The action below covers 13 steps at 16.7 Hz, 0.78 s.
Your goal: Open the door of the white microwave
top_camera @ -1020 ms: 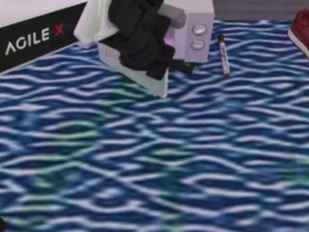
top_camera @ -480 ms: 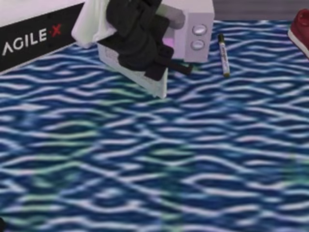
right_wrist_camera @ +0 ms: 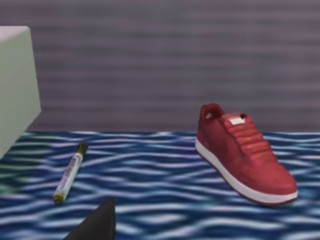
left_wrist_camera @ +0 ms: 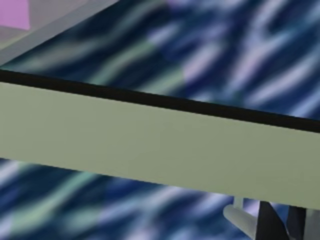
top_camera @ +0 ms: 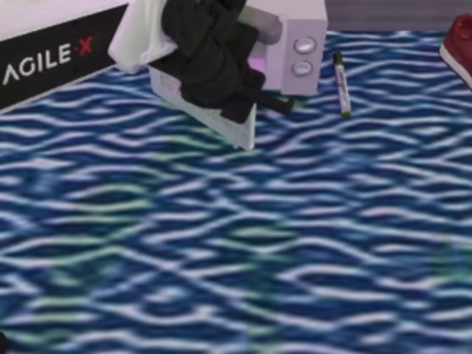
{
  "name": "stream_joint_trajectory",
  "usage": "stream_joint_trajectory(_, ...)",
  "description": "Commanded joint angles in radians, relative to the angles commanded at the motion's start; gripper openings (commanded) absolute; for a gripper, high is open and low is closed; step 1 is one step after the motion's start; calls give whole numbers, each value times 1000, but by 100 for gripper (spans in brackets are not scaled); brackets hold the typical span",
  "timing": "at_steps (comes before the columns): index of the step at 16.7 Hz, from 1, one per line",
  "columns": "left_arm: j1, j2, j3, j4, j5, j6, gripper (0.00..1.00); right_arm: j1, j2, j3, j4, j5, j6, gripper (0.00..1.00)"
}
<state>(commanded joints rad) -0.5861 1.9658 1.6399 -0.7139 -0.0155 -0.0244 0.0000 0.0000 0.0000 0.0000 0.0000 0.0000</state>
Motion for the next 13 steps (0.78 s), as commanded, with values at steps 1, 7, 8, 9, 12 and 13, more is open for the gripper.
stream_joint_trajectory(1,0,0,0,0,0,0,0,0,0,0,0,0,0,100)
stream_joint_trajectory(7,0,0,0,0,0,0,0,0,0,0,0,0,0,100)
stream_joint_trajectory(8,0,0,0,0,0,0,0,0,0,0,0,0,0,100)
stream_joint_trajectory(9,0,0,0,0,0,0,0,0,0,0,0,0,0,100)
stream_joint_trajectory(12,-1,-5,-13,3,13,11,0,0,0,0,0,0,0,100)
stream_joint_trajectory(13,6,-16,-25,6,23,30,0,0,0,0,0,0,0,100)
